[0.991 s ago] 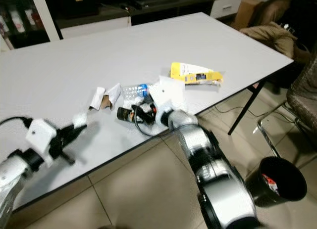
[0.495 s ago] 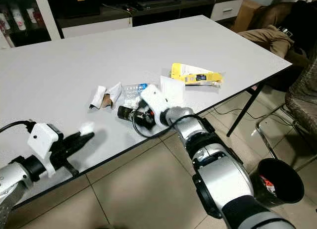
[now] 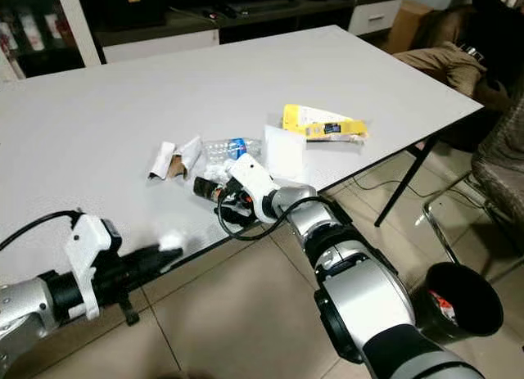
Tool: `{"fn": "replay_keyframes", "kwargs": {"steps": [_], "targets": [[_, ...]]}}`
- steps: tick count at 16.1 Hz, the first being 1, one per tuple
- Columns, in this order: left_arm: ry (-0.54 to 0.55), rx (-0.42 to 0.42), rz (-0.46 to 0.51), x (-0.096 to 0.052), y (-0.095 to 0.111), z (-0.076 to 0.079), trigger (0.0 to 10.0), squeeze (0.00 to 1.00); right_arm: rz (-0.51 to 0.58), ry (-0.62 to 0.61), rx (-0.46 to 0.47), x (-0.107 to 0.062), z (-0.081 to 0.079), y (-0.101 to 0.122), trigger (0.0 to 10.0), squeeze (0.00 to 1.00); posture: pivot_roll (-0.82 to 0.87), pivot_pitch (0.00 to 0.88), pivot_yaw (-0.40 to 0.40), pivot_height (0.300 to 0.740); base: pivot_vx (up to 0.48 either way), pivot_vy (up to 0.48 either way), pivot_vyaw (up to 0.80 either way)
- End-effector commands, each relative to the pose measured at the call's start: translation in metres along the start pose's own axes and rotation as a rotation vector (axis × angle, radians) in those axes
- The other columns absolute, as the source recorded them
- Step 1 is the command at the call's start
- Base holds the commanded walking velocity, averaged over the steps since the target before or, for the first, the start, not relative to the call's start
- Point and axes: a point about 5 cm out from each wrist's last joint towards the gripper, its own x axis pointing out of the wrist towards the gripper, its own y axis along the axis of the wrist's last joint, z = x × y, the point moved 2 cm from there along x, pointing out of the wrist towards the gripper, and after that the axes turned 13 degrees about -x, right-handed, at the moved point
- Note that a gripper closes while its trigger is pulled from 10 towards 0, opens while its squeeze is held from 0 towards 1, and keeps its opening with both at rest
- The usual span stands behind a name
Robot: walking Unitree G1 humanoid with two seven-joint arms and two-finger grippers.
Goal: Picking trash to rubbish bin
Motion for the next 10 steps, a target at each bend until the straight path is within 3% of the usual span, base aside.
{"fn": "replay_keyframes", "kwargs": {"steps": [1,2,10], "targets": [[-0.053,-0.008,-0.029,0.0023,-0.0010,0.0084,0.0,0.00,-0.008,0.021,0.001,-0.0017,-0.0013,-0.0051,2.7,0.00,0.20,0.007,-0.080,0.740,0.000,0.000,0.00],[-0.057,-0.016,-0.032,0.0028,-0.0009,0.0090,0.0,0.00,-0.011,0.017,0.005,-0.0020,-0.0009,-0.0059,0.0,0.00,0.20,0.005,-0.078,0.740,0.000,0.000,0.00],[-0.075,-0.033,-0.089,0.0050,-0.0034,0.0078,0.0,0.00,-0.030,0.039,0.009,-0.0050,0.0004,-0.0100,0.0,0.00,0.18,0.000,-0.077,0.740,0.000,0.000,0.00]]}}
